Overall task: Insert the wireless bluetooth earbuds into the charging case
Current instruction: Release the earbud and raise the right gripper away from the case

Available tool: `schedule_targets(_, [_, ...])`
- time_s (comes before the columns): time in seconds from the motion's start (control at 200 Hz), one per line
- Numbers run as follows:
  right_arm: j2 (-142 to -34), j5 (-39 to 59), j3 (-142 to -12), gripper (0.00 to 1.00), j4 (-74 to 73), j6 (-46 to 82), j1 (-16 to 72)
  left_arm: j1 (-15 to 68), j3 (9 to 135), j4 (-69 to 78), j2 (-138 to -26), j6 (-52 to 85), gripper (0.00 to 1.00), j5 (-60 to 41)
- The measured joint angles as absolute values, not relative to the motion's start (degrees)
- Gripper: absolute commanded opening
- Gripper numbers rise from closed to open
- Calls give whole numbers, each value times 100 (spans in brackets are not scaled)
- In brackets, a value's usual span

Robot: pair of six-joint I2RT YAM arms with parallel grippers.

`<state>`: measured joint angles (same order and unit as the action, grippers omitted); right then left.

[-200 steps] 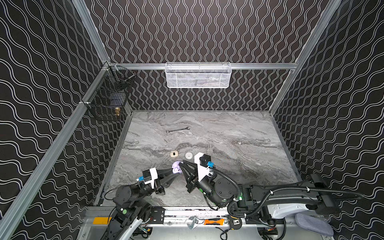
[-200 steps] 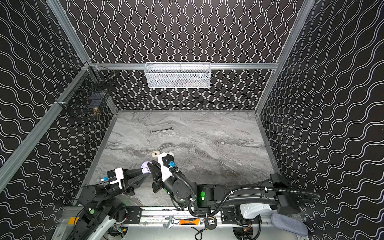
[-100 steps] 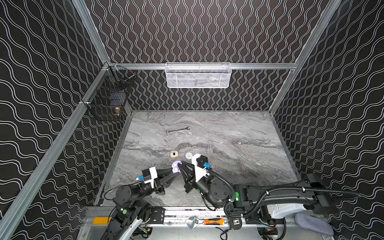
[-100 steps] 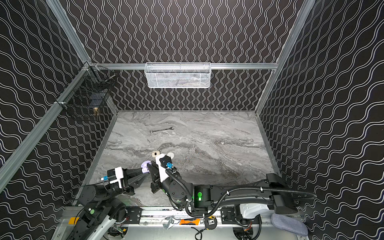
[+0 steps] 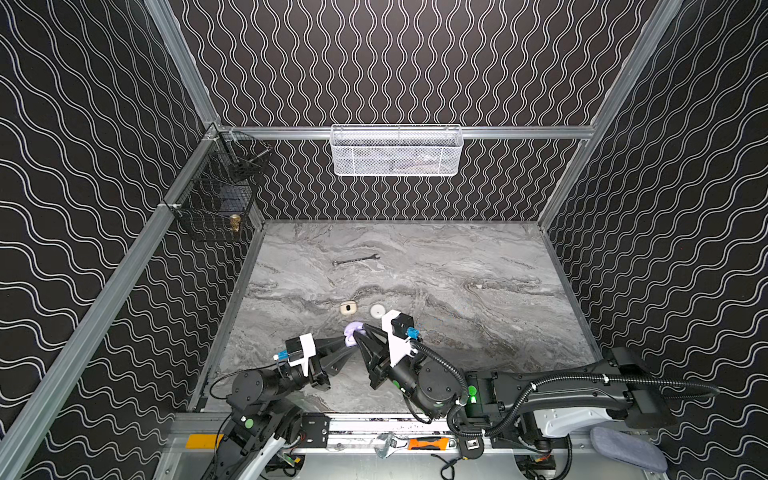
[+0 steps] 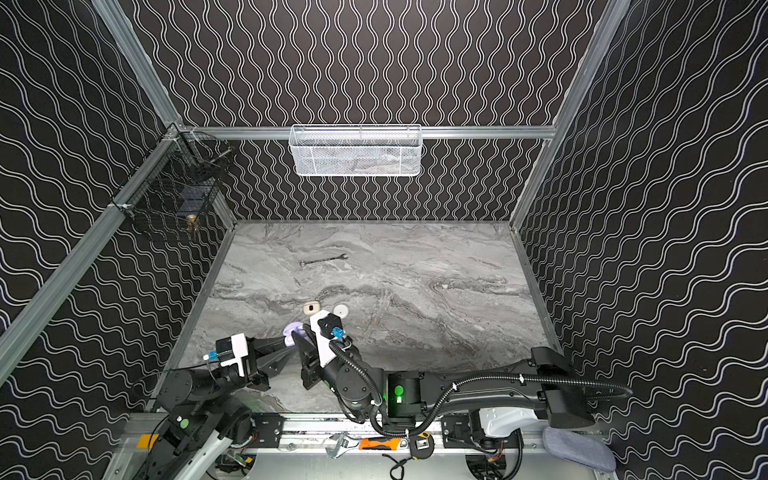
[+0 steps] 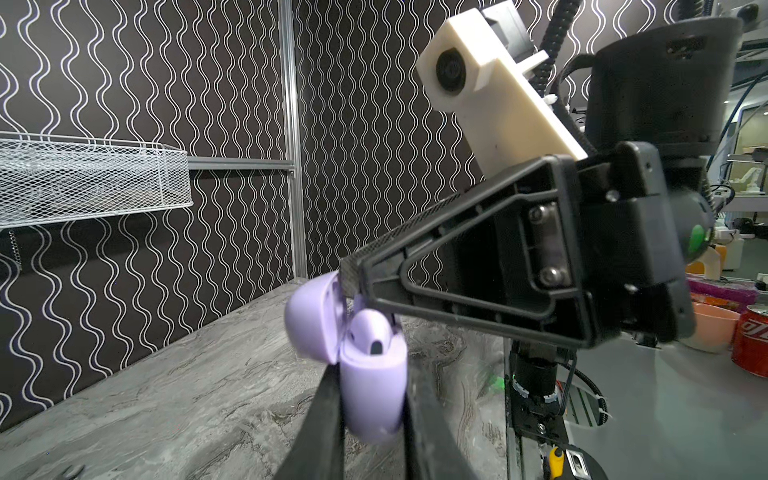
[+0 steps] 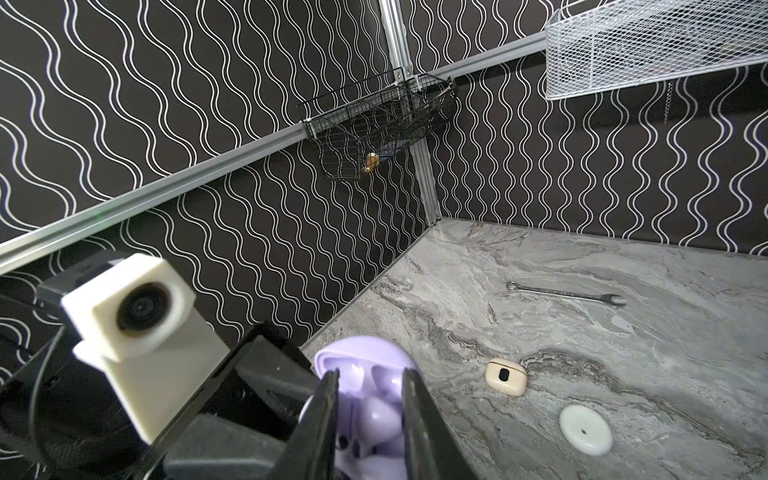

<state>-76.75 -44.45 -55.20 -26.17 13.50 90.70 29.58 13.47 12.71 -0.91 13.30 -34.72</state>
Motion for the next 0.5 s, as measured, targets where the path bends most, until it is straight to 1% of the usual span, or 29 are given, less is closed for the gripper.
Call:
schedule_targets(0.12, [-7511, -4484, -5402, 41, -2604, 1350, 9080, 2958, 1347, 1310, -91, 1328, 0, -3472])
schedule_targets(0.3, [-7076, -4598, -5275, 41, -2593, 1282, 9102, 2958, 1347, 1323, -91, 1328, 0, -3474])
schedule_targets(0.385, [-6803, -4633, -5186, 39, -2569, 1251, 9100, 2958, 1347, 1323, -91, 1326, 0, -3479])
schedule_targets(0.5, [-6547, -4821, -5196, 39, -2344, 1203, 9037, 2958, 1328, 1406, -97, 1326, 0, -3586])
